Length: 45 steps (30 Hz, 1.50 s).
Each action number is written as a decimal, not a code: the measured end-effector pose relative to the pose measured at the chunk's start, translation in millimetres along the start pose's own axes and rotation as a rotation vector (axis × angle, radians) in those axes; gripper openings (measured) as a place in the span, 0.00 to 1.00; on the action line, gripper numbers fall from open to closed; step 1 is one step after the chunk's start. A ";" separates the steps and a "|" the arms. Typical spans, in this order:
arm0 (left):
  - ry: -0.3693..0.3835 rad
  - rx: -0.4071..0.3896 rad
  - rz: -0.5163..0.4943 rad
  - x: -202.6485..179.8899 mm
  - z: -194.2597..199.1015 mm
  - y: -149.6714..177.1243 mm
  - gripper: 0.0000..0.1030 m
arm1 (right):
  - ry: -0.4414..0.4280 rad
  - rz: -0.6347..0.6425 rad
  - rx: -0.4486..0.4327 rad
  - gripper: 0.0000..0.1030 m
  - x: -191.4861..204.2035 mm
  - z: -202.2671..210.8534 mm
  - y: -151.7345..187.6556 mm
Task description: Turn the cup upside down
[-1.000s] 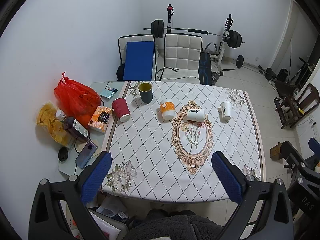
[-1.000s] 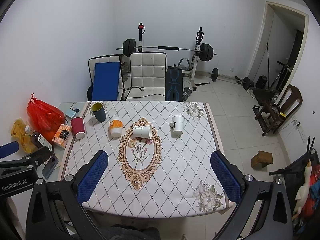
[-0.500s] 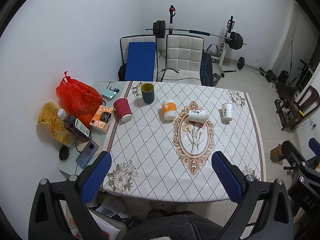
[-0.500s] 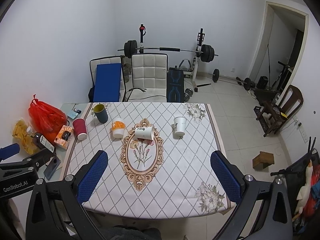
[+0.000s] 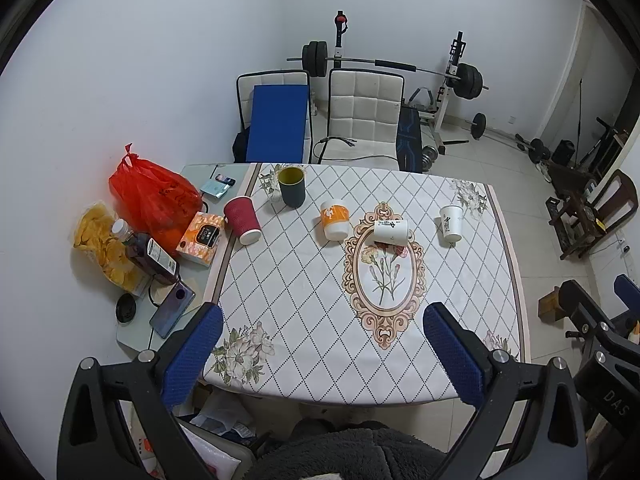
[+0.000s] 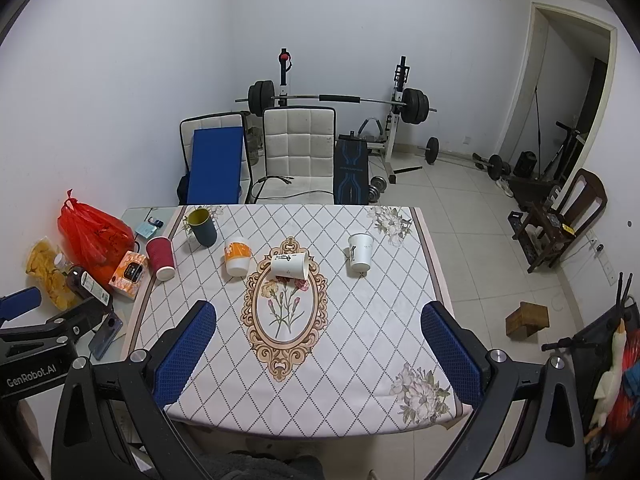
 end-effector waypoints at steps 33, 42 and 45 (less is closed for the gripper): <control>-0.011 0.020 0.015 -0.7 -8.7 0.1 1.00 | -0.034 -0.014 0.029 1.00 0.0 -11.8 5.5; -0.070 0.086 0.021 -11.1 -74.9 12.3 1.00 | -0.048 -0.003 0.145 1.00 -14.2 -81.4 23.9; -0.103 0.136 0.018 -14.5 -108.7 17.6 1.00 | -0.047 0.015 0.219 1.00 -17.9 -121.8 37.4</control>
Point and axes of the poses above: each gripper's, at about its wrist camera, not at the fingertips, and z roughly against the way its jaws point, x to its left, y to its underside, the point moved 2 cm from there along -z, roughly the way its jaws point, and after that the axes turned 6 degrees about z, right-handed, at the moved point
